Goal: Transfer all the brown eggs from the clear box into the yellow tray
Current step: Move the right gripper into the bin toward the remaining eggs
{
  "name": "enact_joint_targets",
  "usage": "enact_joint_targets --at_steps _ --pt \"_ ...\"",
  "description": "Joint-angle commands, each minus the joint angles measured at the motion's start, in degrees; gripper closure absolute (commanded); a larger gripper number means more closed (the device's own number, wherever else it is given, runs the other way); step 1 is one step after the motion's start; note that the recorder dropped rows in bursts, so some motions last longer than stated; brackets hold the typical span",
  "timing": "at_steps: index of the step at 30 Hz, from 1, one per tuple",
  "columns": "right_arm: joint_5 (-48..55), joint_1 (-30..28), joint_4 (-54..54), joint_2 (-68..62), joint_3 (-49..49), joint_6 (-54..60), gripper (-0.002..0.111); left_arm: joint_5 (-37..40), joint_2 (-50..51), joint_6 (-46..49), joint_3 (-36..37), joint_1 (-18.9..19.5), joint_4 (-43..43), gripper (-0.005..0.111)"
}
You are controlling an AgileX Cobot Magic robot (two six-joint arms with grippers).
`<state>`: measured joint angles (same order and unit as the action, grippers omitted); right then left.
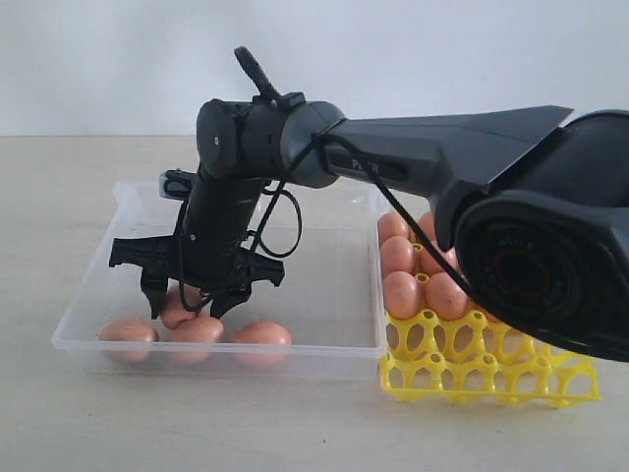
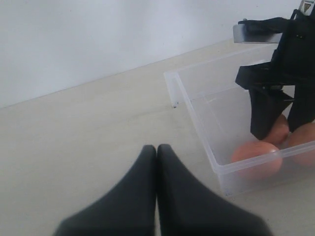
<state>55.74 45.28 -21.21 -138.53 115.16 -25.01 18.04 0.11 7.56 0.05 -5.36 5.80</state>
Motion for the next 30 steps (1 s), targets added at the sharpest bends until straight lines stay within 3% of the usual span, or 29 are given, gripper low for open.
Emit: enact_joint_targets --at_steps 1,6,8,13,18,25,30 --pt "-5.44 -0.13 -0.19 -0.88 0.24 -0.53 0.047 -0.43 -0.11 0.02 -0.05 0.08 -0.45 0.111" --pt "-9.98 -0.13 0.74 -2.25 0.24 -0.86 0.048 -0.43 -0.11 0.02 -0.05 0.08 -0.45 0.111" --pt "-9.86 -0.13 0.83 -2.88 0.24 -1.13 0.053 -0.43 -0.11 0.02 -0.05 0.08 -0.45 0.111" --pt "-4.92 -0.13 1.11 -3.55 0.24 1.61 0.089 -0.43 -0.11 0.02 -0.05 0.08 -0.45 0.111" --pt "-0.99 -0.13 2.25 -3.55 0.24 9.11 0.109 -0.43 -0.11 0.02 -0.05 0.08 -0.45 0.111" --pt "-1.92 -0.13 3.05 -3.55 0.48 12.02 0.108 -0.43 -0.11 0.02 -0.05 0.08 -0.45 0.111" --pt "0.07 -0.13 3.05 -2.75 3.77 29.75 0.107 -0.43 -0.11 0.02 -0.05 0.08 -0.45 0.111"
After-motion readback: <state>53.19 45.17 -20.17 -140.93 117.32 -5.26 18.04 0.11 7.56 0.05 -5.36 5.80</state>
